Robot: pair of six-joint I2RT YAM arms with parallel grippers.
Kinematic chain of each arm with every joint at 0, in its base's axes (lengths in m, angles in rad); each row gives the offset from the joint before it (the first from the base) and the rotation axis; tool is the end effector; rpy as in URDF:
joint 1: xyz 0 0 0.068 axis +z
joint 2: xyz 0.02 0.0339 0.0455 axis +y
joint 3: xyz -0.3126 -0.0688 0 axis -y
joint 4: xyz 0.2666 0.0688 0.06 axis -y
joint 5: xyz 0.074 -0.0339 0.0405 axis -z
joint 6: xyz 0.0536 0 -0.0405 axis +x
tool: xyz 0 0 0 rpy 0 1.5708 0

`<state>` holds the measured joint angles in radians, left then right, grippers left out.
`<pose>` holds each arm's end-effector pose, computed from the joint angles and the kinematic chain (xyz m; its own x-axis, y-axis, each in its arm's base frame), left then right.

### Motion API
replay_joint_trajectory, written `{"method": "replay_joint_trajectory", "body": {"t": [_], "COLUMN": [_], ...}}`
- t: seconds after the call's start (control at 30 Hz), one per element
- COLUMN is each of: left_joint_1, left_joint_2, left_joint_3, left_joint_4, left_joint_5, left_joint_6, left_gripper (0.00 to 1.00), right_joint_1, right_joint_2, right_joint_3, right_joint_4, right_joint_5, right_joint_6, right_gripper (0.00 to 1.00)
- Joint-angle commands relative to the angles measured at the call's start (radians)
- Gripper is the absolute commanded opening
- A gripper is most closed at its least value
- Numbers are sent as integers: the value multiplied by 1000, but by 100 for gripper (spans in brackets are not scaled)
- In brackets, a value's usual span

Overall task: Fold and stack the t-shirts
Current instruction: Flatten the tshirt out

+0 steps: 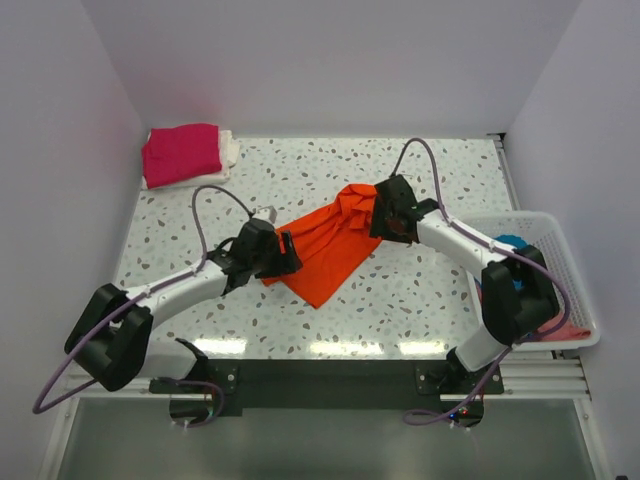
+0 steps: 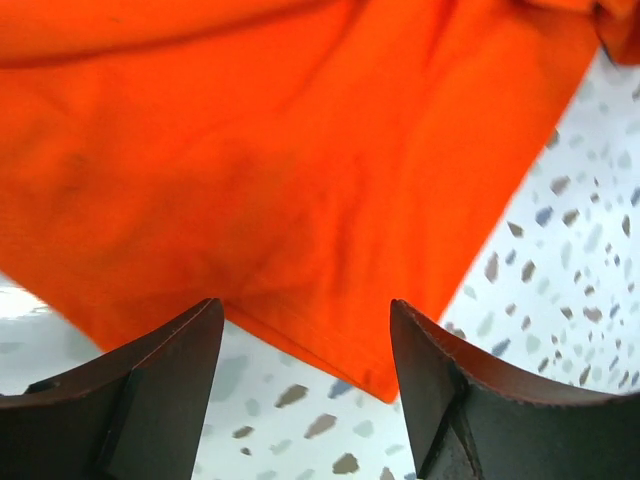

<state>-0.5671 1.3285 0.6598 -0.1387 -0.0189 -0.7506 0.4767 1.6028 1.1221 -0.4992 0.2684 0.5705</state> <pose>0.2364 -0.1493 0.2066 -0.8045 -0.2962 -0.5149 -0.0309 0.8866 -0.4616 0.3301 0.1545 0.2515 -0.7890 0.1786 -0.5878 0.1366 0.9839 0.1155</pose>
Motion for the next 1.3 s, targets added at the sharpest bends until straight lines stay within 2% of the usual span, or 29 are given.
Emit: {"method": "replay_joint_trajectory", "body": {"t": [0.0,0.1,0.33,0.47,0.67,0.8,0.83,0.9,0.97,1.07,1.1,1.13,1.2,1.27], "left_joint_1": [-75,-198,-335,-352,-378,-393,-393,-396,-398,-398,-398,-398,-395,-386], "left_joint_2": [18,34,176,245,294,311,313,317,324,327,324,321,296,259], "left_joint_3": [53,78,219,254,259,255,251,251,254,261,271,277,299,313], "left_joint_4": [-16,-56,-107,-133,-136,-142,-141,-137,-142,-157,-173,-185,-226,-257], "left_joint_5": [-30,-65,-131,-190,-205,-202,-196,-193,-191,-205,-220,-233,-259,-303], "left_joint_6": [-16,11,111,117,126,128,131,140,143,148,151,152,160,168], "left_gripper": [71,68,66,66,65,58,53,47,35,22,18,9,1,0], "right_joint_1": [-3,-13,-61,-69,-72,-73,-75,-75,-75,-81,-84,-85,-90,-96], "right_joint_2": [19,23,54,112,193,232,244,253,259,255,250,246,223,186], "right_joint_3": [13,13,19,33,64,79,88,99,116,133,137,148,160,180], "right_joint_4": [34,40,47,65,97,116,114,113,111,100,91,84,65,41], "right_joint_5": [110,123,103,103,115,117,118,123,130,140,140,141,141,141], "right_joint_6": [-44,-57,-66,-66,-57,-47,-46,-44,-46,-47,-47,-47,-52,-58], "right_gripper": [59,59,59,59,58,56,55,48,42,24,12,7,0,0]}}
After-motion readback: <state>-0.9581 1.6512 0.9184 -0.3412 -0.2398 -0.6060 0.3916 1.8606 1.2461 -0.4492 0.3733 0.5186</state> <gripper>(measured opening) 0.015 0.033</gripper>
